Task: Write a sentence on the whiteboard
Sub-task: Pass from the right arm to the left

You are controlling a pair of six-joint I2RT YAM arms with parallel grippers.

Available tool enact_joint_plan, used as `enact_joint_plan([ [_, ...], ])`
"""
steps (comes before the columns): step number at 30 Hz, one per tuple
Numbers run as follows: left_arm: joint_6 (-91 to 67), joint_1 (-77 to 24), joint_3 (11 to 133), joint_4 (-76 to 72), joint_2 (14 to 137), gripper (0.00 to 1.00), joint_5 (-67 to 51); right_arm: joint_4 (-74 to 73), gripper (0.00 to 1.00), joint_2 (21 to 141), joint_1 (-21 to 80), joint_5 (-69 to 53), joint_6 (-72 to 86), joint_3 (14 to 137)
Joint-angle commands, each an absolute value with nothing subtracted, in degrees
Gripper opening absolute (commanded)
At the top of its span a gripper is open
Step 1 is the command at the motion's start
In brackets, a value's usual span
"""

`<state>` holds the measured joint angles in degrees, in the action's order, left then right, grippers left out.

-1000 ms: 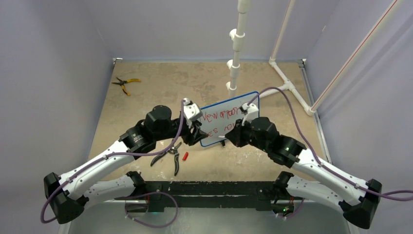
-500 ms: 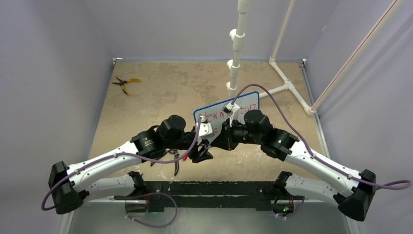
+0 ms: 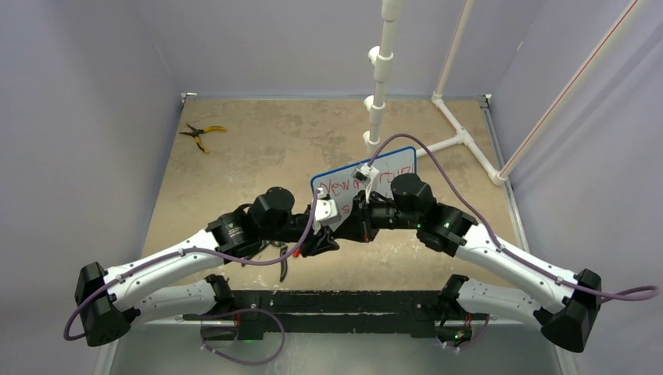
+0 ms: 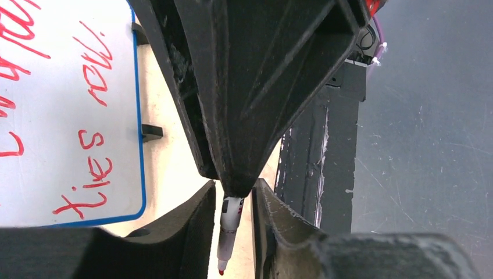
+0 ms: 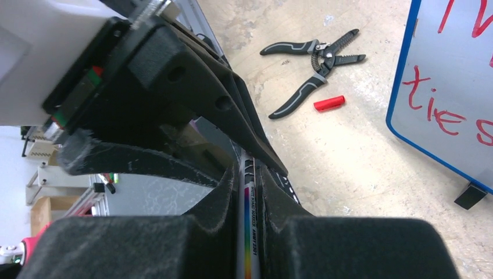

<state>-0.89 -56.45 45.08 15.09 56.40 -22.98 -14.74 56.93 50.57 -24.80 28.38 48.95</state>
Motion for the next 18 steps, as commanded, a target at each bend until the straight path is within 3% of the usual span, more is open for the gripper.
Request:
enact_joint_plan([
  [1, -1.6, -57.0, 44.4, 13.2, 55.0, 0.19, -26.3, -10.7, 0.0, 54.1, 50.5, -25.0, 29.4, 51.1],
  [3, -1.8, -57.0, 44.4, 13.3, 54.8, 0.0, -26.4, -10.7, 0.0, 53.4, 50.5, -24.4, 29.9, 51.1],
  [6, -3.1, -57.0, 43.9, 12.0, 52.8, 0.0, -24.2, -10.7, 0.08, 52.2, 50.5, -22.9, 30.5, 51.0],
  [10, -7.3, -57.0, 43.0, 8.9, 51.6, 0.0, -19.5, -8.1, 0.49, 48.6, 50.5, -19.4, 33.7, 49.1],
  [12, -9.6, -57.0, 42.9, 7.8, 51.9, 0.0, -17.7, -5.1, 0.64, 45.8, 50.5, -16.9, 36.5, 46.9],
  [14, -13.4, -57.0, 42.2, 5.3, 51.8, 0.0, -16.0, -0.6, 0.71, 42.9, 50.6, -14.5, 38.9, 43.2],
  [18, -22.1, -57.0, 37.7, -6.3, 51.2, 0.0, -15.3, 10.1, 0.73, 39.4, 50.5, -9.5, 42.8, 36.4],
])
